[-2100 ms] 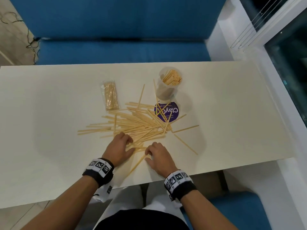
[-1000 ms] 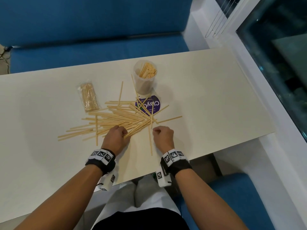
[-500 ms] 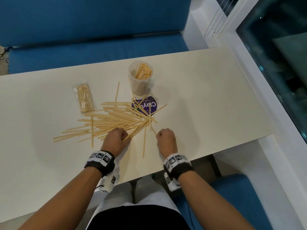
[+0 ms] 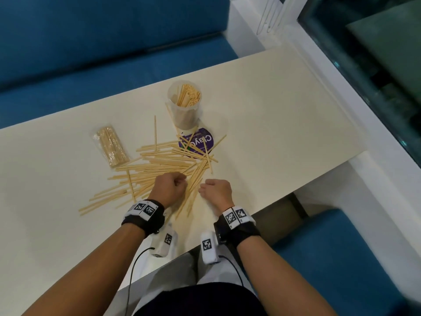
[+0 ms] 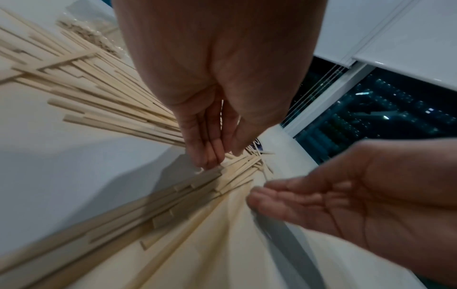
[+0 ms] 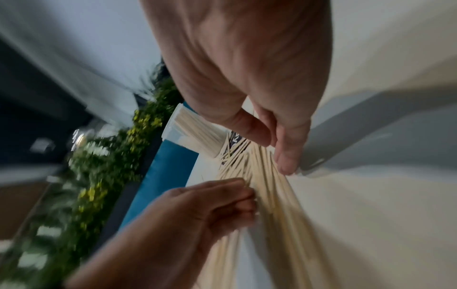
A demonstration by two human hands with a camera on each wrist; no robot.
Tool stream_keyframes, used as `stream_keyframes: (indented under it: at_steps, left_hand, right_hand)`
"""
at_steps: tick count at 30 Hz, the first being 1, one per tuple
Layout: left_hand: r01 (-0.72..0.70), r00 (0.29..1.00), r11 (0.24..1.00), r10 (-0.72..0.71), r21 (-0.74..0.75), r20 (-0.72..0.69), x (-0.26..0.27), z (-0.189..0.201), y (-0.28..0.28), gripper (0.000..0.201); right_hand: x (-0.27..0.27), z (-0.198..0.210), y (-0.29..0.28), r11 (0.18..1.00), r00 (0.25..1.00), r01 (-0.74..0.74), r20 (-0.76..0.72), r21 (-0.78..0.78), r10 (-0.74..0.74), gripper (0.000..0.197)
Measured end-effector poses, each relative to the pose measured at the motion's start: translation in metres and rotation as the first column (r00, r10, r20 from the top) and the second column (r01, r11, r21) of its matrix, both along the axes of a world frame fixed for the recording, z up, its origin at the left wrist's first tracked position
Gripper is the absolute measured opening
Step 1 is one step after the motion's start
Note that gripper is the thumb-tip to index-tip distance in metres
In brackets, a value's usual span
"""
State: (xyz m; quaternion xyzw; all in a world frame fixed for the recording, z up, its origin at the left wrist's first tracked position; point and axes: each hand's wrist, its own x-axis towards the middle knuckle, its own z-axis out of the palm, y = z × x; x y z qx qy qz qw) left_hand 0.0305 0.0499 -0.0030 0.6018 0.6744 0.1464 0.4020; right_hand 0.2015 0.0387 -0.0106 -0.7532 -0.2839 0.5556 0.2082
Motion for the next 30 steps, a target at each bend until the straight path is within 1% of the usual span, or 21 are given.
stream_keyframes:
  at_steps: [1,2,3,4,6,7,8,9,11,12,14,15,16,18,21,23,24,26,28,29,30]
  left_hand:
    - [0.011,1.0,1.0,-0.011,0.017,0.001,-0.001,-0.001,0.0,0.03]
    - [0.025,1.0,0.999,-0.025,0.029,-0.017,-0.001,-0.004,-0.002,0.037]
    - [0.048,0.997,0.998,-0.046,0.037,-0.053,-0.002,-0.006,-0.004,0.046]
    - [0.081,0.992,0.996,-0.077,0.036,-0.103,-0.003,-0.008,-0.007,0.058]
    - [0.157,0.969,0.987,-0.151,0.019,-0.195,-0.003,-0.013,-0.015,0.08]
    - [0.189,0.956,0.982,-0.183,0.007,-0.227,-0.002,-0.015,-0.019,0.086]
    - [0.207,0.948,0.978,-0.201,-0.001,-0.246,-0.002,-0.017,-0.023,0.087]
    - [0.208,0.947,0.978,-0.203,-0.005,-0.25,-0.001,-0.019,-0.026,0.083]
    - [0.176,0.956,0.984,-0.171,0.0,-0.237,-0.002,-0.022,-0.027,0.069]
    - [0.155,0.962,0.988,-0.15,0.002,-0.227,-0.003,-0.023,-0.026,0.061]
    - [0.119,0.972,0.993,-0.117,0.001,-0.205,-0.005,-0.023,-0.022,0.044]
    - [0.114,0.974,0.993,-0.111,0.005,-0.199,-0.006,-0.022,-0.02,0.036]
    - [0.116,0.974,0.993,-0.111,0.012,-0.197,-0.007,-0.021,-0.018,0.029]
    - [0.114,0.972,0.993,-0.106,0.027,-0.21,-0.008,-0.021,-0.016,0.019]
    - [0.083,0.972,0.995,-0.07,0.048,-0.224,-0.006,-0.022,-0.014,0.013]
    - [0.075,0.973,0.996,-0.062,0.05,-0.224,-0.006,-0.021,-0.011,0.015]
    - [0.075,0.972,0.996,-0.063,0.048,-0.227,-0.006,-0.021,-0.01,0.016]
    - [0.063,0.973,0.997,-0.053,0.039,-0.223,-0.006,-0.021,-0.008,0.018]
    - [0.042,0.978,0.998,-0.034,0.036,-0.205,-0.006,-0.023,-0.006,0.018]
    - [0.036,0.98,0.999,-0.028,0.036,-0.197,-0.005,-0.023,-0.005,0.017]
    - [0.035,0.982,0.999,-0.027,0.036,-0.189,-0.005,-0.023,-0.005,0.017]
  right_hand:
    - [-0.003,-0.001,0.002,0.999,0.997,0.042,-0.059,0.01,-0.042,0.013]
    - [-0.003,-0.001,0.006,0.996,0.993,0.088,-0.077,0.029,-0.085,0.013]
    - [-0.002,0.005,0.013,0.992,0.994,0.103,-0.038,0.072,-0.101,0.02]
    - [0.002,0.01,0.023,0.989,0.996,0.062,0.058,0.132,-0.07,0.025]
    - [0.014,0.021,0.043,0.965,0.963,-0.097,0.266,0.244,0.029,0.036]
    - [0.018,0.026,0.054,0.936,0.938,-0.192,0.335,0.295,0.087,0.044]
    - [0.022,0.026,0.066,0.894,0.897,-0.314,0.409,0.32,0.169,0.052]
    - [0.025,0.024,0.078,0.83,0.827,-0.46,0.491,0.316,0.272,0.058]
    - [0.03,0.013,0.096,0.64,0.601,-0.736,0.648,0.221,0.467,0.063]
    - [0.032,0.007,0.102,0.539,0.478,-0.828,0.695,0.153,0.537,0.061]
    - [0.037,-0.002,0.109,0.357,0.252,-0.934,0.757,0.027,0.603,0.056]
    - [0.04,-0.004,0.11,0.301,0.195,-0.953,0.783,0.01,0.591,0.054]
    - [0.045,-0.006,0.111,0.275,0.188,-0.961,0.806,0.032,0.562,0.049]
    - [0.053,-0.01,0.111,0.288,0.244,-0.952,0.822,0.103,0.515,0.032]
    - [0.067,-0.019,0.109,0.301,0.266,-0.944,0.848,0.133,0.459,0.011]
    - [0.073,-0.024,0.105,0.305,0.298,-0.935,0.862,0.179,0.409,0.006]
    - [0.075,-0.024,0.103,0.308,0.293,-0.935,0.875,0.177,0.386,0.008]
    - [0.075,-0.025,0.098,0.328,0.246,-0.936,0.908,0.131,0.339,0.006]
    - [0.075,-0.027,0.09,0.341,0.139,-0.94,0.924,0.01,0.356,0.004]
    - [0.075,-0.028,0.086,0.344,0.11,-0.938,0.92,-0.029,0.377,0.006]
    - [0.075,-0.029,0.082,0.35,0.109,-0.936,0.906,-0.045,0.408,0.009]
